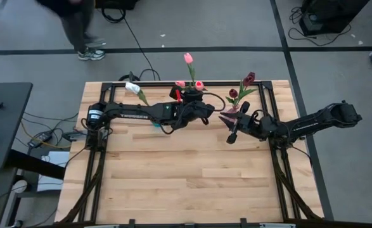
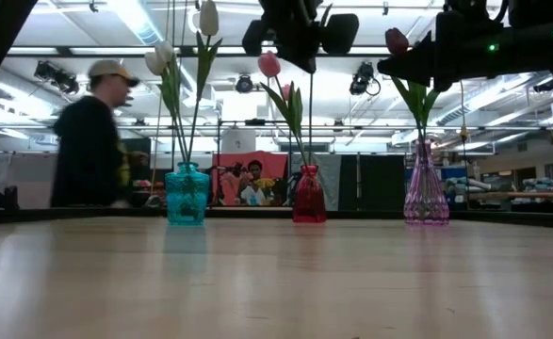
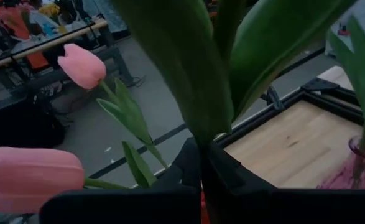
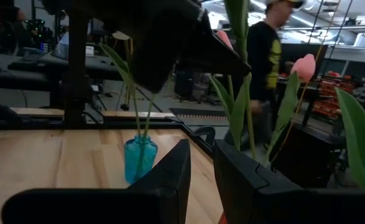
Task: Sort flowers into vase by color
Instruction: Put the pink flower into the red vase
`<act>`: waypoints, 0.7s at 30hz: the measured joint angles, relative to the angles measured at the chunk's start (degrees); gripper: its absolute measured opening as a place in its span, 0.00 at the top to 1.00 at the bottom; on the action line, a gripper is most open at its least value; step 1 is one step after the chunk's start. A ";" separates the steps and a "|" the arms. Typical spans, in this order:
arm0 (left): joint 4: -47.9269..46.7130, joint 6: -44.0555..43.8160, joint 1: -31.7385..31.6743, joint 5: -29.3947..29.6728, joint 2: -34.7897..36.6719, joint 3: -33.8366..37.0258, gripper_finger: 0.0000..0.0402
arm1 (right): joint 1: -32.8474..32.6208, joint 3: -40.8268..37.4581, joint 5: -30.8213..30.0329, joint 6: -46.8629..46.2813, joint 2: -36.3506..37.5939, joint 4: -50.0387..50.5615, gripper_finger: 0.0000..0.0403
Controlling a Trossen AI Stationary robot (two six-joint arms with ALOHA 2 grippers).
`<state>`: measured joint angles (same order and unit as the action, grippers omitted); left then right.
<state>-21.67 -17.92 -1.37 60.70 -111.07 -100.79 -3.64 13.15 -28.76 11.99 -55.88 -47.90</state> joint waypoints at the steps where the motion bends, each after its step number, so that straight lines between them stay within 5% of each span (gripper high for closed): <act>1: -0.32 -0.46 -0.33 -0.42 0.01 0.00 0.99 | 0.12 0.00 0.32 -0.01 0.00 0.04 0.80; 21: -5.86 -5.19 -9.38 -15.76 -1.30 0.05 0.99 | 0.79 0.00 4.12 -0.46 0.00 0.03 0.80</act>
<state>-27.53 -23.11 -10.76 44.95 -112.36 -100.74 -2.85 13.15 -24.64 11.53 -55.88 -47.88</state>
